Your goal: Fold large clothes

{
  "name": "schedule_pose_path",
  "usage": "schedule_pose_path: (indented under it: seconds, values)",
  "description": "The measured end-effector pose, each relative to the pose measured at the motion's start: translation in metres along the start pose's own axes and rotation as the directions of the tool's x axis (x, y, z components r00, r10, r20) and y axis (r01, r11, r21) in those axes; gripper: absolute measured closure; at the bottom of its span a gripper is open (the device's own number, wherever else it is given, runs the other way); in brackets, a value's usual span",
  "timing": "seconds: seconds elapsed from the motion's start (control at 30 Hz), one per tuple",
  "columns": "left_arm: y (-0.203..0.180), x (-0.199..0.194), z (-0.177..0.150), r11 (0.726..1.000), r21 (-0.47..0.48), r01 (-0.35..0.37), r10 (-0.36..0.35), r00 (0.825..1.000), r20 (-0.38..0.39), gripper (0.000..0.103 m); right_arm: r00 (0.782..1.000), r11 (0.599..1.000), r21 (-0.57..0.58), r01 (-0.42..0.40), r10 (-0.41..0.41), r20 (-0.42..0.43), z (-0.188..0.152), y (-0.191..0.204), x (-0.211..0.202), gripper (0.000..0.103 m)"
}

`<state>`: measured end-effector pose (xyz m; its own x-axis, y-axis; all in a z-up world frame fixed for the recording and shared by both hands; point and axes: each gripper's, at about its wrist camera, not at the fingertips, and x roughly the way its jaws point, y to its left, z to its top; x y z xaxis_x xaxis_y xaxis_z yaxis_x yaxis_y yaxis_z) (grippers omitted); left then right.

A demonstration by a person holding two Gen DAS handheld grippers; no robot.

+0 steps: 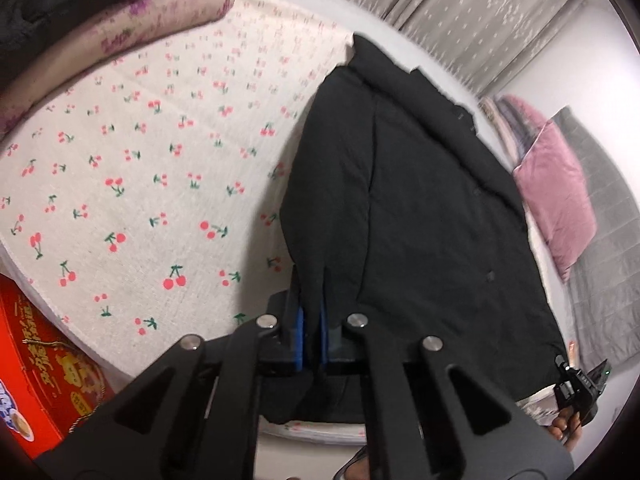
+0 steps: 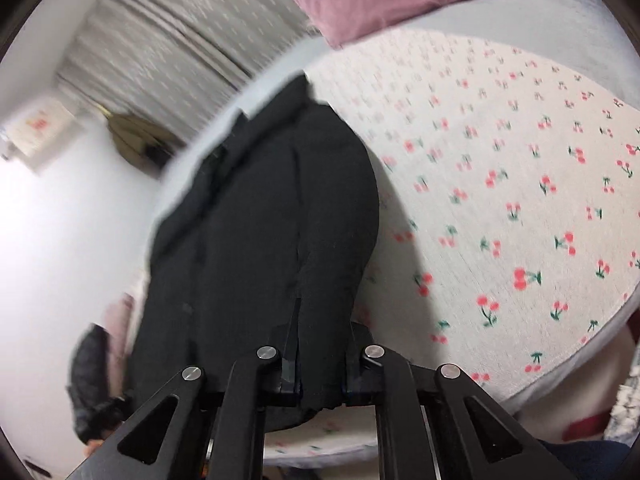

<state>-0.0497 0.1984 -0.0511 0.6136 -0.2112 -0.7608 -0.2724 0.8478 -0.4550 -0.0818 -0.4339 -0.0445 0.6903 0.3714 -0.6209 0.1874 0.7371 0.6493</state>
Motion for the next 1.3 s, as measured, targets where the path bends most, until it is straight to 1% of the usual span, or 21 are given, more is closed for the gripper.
schedule_pose_path:
  seconds: [0.07, 0.13, 0.27, 0.4, 0.5, 0.57, 0.63, 0.7, 0.73, 0.77, 0.8, 0.83, 0.87, 0.9, 0.93, 1.0, 1.07, 1.17, 1.23, 1.3]
  values:
    - [-0.005, -0.01, -0.001, 1.0, 0.018, 0.007, -0.007, 0.999, 0.032, 0.096, 0.999, 1.0, 0.008, -0.029, 0.029, 0.015, 0.0, 0.0, -0.008, 0.093]
    - [-0.012, -0.019, -0.004, 0.999, 0.047, -0.009, 0.006, 0.998, 0.061, 0.097, 0.998, 0.999, -0.015, -0.046, 0.047, 0.037, -0.002, 0.006, -0.019, 0.094]
    - [-0.019, -0.039, -0.012, 0.998, 0.059, 0.003, -0.008, 0.995, 0.094, 0.097, 0.993, 0.995, -0.043, -0.09, 0.094, 0.076, -0.001, 0.019, -0.045, 0.094]
    - [-0.023, -0.078, -0.027, 0.996, 0.061, 0.068, -0.076, 0.989, 0.13, 0.097, 0.982, 0.988, -0.084, -0.132, 0.142, 0.121, -0.002, 0.032, -0.078, 0.094]
    - [-0.025, -0.122, -0.039, 0.988, 0.07, 0.137, -0.147, 0.976, 0.163, 0.097, 0.969, 0.979, -0.116, -0.17, 0.188, 0.162, -0.004, 0.038, -0.113, 0.094]
    - [-0.028, -0.148, -0.045, 0.98, 0.074, 0.184, -0.195, 0.964, 0.183, 0.097, 0.955, 0.97, -0.141, -0.198, 0.223, 0.196, -0.006, 0.044, -0.139, 0.094]
    - [-0.031, -0.182, -0.049, 0.97, 0.088, 0.226, -0.24, 0.944, 0.225, 0.097, 0.941, 0.962, -0.166, -0.216, 0.25, 0.229, -0.009, 0.05, -0.162, 0.094]
    - [-0.038, -0.207, -0.052, 0.964, 0.113, 0.24, -0.263, 0.925, 0.275, 0.097, 0.92, 0.951, -0.211, -0.225, 0.278, 0.275, -0.011, 0.063, -0.191, 0.094]
    - [-0.041, -0.217, -0.051, 0.964, 0.134, 0.231, -0.262, 0.916, 0.303, 0.097, 0.913, 0.947, -0.228, -0.225, 0.287, 0.29, -0.012, 0.068, -0.199, 0.094]
    - [-0.043, -0.22, -0.05, 0.965, 0.14, 0.221, -0.255, 0.913, 0.319, 0.097, 0.911, 0.945, -0.24, -0.22, 0.288, 0.295, -0.011, 0.071, -0.203, 0.094]
    - [-0.046, -0.219, -0.048, 0.968, 0.142, 0.206, -0.243, 0.913, 0.329, 0.097, 0.914, 0.946, -0.255, -0.202, 0.275, 0.298, -0.009, 0.076, -0.204, 0.094]
    - [-0.048, -0.213, -0.046, 0.972, 0.139, 0.19, -0.226, 0.917, 0.329, 0.097, 0.923, 0.95, -0.263, -0.169, 0.246, 0.296, -0.005, 0.08, -0.198, 0.094]
    - [-0.049, -0.205, -0.044, 0.975, 0.13, 0.179, -0.212, 0.922, 0.324, 0.097, 0.93, 0.952, -0.262, -0.158, 0.233, 0.286, -0.003, 0.08, -0.193, 0.094]
    - [-0.05, -0.195, -0.042, 0.978, 0.12, 0.173, -0.202, 0.928, 0.312, 0.097, 0.94, 0.956, -0.243, -0.162, 0.225, 0.258, 0.002, 0.077, -0.179, 0.094]
    - [-0.049, -0.182, -0.038, 0.979, 0.103, 0.179, -0.201, 0.936, 0.289, 0.097, 0.945, 0.959, -0.227, -0.17, 0.224, 0.238, 0.005, 0.074, -0.171, 0.094]
    - [-0.047, -0.166, -0.036, 0.98, 0.076, 0.185, -0.198, 0.945, 0.26, 0.097, 0.954, 0.961, -0.205, -0.186, 0.227, 0.195, 0.01, 0.069, -0.148, 0.093]
    - [-0.047, -0.148, -0.03, 0.982, 0.061, 0.18, -0.189, 0.953, 0.238, 0.097, 0.958, 0.961, -0.192, -0.198, 0.231, 0.17, 0.013, 0.068, -0.134, 0.093]
    - [-0.047, -0.134, -0.021, 0.983, 0.031, 0.182, -0.185, 0.958, 0.221, 0.097, 0.967, 0.967, -0.161, -0.198, 0.22, 0.13, 0.019, 0.07, -0.108, 0.092]
    - [-0.047, -0.129, -0.015, 0.982, 0.009, 0.187, -0.185, 0.958, 0.221, 0.097, 0.966, 0.969, -0.125, -0.214, 0.229, 0.12, 0.028, 0.069, -0.091, 0.092]
    - [-0.049, -0.124, -0.007, 0.984, -0.003, 0.181, -0.175, 0.958, 0.228, 0.097, 0.963, 0.969, -0.094, -0.229, 0.24, 0.126, 0.038, 0.066, -0.079, 0.092]
